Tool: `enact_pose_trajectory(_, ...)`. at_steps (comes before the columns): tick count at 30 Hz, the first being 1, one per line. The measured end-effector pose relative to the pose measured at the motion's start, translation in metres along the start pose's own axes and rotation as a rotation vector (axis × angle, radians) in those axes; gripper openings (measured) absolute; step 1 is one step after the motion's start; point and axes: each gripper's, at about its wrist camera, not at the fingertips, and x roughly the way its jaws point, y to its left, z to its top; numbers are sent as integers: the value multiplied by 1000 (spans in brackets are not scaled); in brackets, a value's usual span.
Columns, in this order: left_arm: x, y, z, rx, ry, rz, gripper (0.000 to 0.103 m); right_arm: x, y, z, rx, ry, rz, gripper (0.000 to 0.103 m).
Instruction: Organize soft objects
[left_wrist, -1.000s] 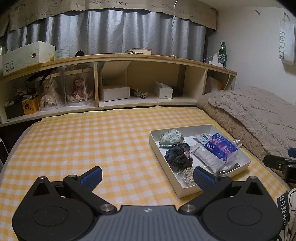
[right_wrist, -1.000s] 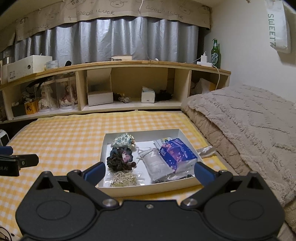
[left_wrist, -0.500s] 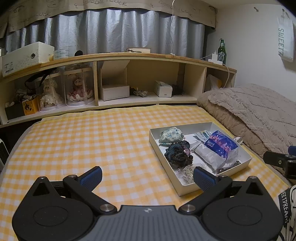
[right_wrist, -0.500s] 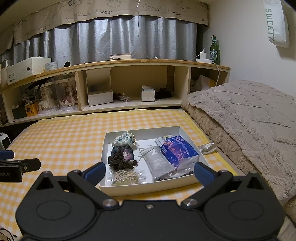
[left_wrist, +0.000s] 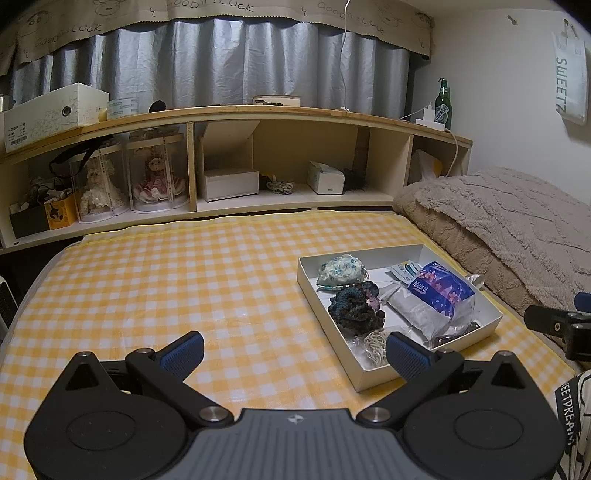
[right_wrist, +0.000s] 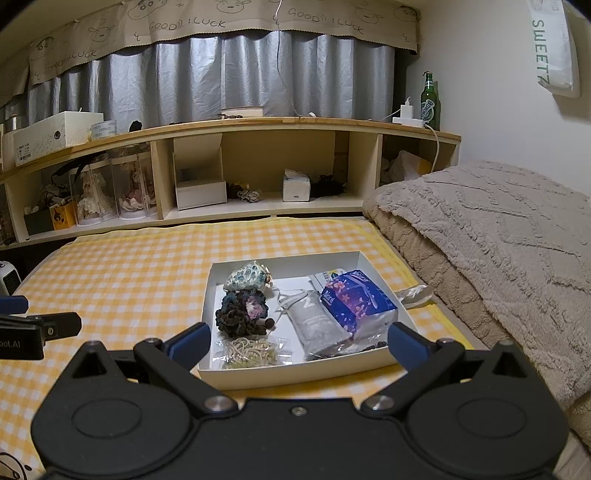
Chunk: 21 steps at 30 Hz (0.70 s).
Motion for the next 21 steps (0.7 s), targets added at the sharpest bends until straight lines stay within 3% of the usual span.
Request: enact_pose_trajectory(21,-1,-2,1,-2,-1,-2,103,2,-2,0,-7,1,0,103)
